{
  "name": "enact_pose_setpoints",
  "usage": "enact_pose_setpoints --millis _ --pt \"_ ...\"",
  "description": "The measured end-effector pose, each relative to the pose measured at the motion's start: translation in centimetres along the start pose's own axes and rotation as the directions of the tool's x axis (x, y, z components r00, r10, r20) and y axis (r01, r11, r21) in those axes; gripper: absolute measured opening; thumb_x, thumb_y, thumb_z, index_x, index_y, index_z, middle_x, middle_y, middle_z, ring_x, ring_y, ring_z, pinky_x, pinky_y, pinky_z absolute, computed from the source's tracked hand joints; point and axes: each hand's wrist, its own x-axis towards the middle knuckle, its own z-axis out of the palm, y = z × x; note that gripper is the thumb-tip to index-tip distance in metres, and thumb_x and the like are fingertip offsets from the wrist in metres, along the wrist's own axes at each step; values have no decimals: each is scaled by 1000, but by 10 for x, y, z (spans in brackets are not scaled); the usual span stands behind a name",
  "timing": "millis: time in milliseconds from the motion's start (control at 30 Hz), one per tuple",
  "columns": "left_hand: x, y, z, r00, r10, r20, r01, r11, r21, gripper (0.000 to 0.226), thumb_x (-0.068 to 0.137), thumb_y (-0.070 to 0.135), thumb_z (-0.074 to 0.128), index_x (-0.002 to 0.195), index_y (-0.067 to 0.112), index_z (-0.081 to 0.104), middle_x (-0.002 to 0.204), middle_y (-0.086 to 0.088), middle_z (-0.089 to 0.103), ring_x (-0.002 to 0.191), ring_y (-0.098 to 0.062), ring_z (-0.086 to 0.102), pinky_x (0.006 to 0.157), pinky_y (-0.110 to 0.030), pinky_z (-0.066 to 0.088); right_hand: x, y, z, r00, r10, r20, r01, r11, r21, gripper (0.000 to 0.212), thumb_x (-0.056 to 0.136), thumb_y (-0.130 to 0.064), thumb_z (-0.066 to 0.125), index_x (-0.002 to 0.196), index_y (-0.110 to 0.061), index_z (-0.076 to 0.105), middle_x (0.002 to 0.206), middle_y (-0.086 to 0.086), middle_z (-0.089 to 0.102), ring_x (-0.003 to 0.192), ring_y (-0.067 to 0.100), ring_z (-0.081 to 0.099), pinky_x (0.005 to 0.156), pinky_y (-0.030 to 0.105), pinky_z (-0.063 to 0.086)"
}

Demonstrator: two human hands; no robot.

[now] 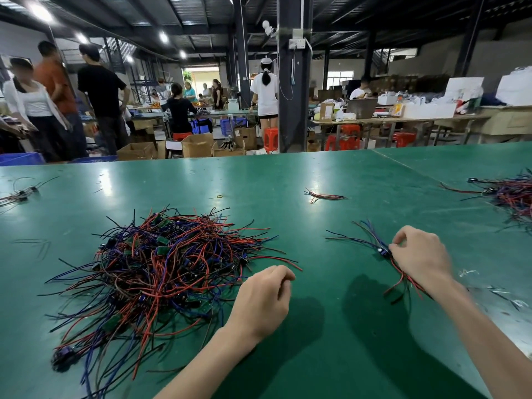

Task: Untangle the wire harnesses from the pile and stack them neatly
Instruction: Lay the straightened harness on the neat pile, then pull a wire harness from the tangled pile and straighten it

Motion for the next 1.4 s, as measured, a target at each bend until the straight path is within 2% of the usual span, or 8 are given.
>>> enact_pose_setpoints --millis 167,400,600,833,967,1133,1267,1400 --pt "18 4 -31 970 219 -104 -158 896 415 6 78 1 61 80 6 64 68 -7 63 65 -27 60 49 -34 49 -17 -18 9 980 -197 -7 196 971 133 17 82 0 56 84 -15 64 74 5 59 81 32 58 65 32 42" --pt "61 -59 -114 880 -240 -409 447 709 545 25 82 1 50 104 1 61 97 -16 63 90 -27 53 76 -35 48 -36 -41 28 883 -453 125 419 879 227 37 76 12 43 76 -22 57 63 2 50 63 23 47 62 37 44" --pt "78 -109 -142 840 -528 -124 411 471 780 10 88 13 46 94 10 54 108 -13 62 100 -30 54 89 -37 41 -45 -43 47 840 -429 333 410 903 129 37 77 4 40 92 -24 59 85 5 61 85 29 56 65 32 40" --pt "78 -127 -134 892 -428 -143 353 463 813 16 86 4 46 93 6 61 99 -17 63 100 -33 53 87 -37 39 -53 -46 54 832 -457 316 441 889 124 21 86 -8 44 93 -24 55 77 -5 52 84 28 57 69 32 43" --pt "84 -127 -142 917 -256 -304 396 664 635 16 87 -2 42 93 -7 57 98 -24 59 94 -35 49 86 -39 40 -55 -47 55 837 -454 305 438 891 122 19 86 -8 44 92 -23 55 73 -5 49 79 28 54 69 33 42" --pt "101 -93 -160 738 -334 -586 376 925 -53 12 98 9 41 101 2 50 100 -17 60 88 -28 57 76 -39 48 -56 -46 56 852 -433 295 418 901 114 20 84 -7 44 91 -24 55 71 -3 50 76 27 52 67 32 41" --pt "102 -54 -160 803 -412 -431 166 848 -502 14 100 6 37 90 14 44 96 -13 67 71 -19 67 68 -30 56 -59 -49 56 861 -429 273 405 903 143 21 84 -7 46 89 -24 57 66 -8 48 73 24 50 64 30 39" --pt "85 -17 -142 902 -373 -219 128 714 -688 13 100 3 36 95 7 47 97 -6 67 70 -10 68 62 -20 55 -64 -55 54 840 -477 257 393 863 317 24 83 -4 54 77 -28 55 47 -8 39 51 14 39 60 31 41"
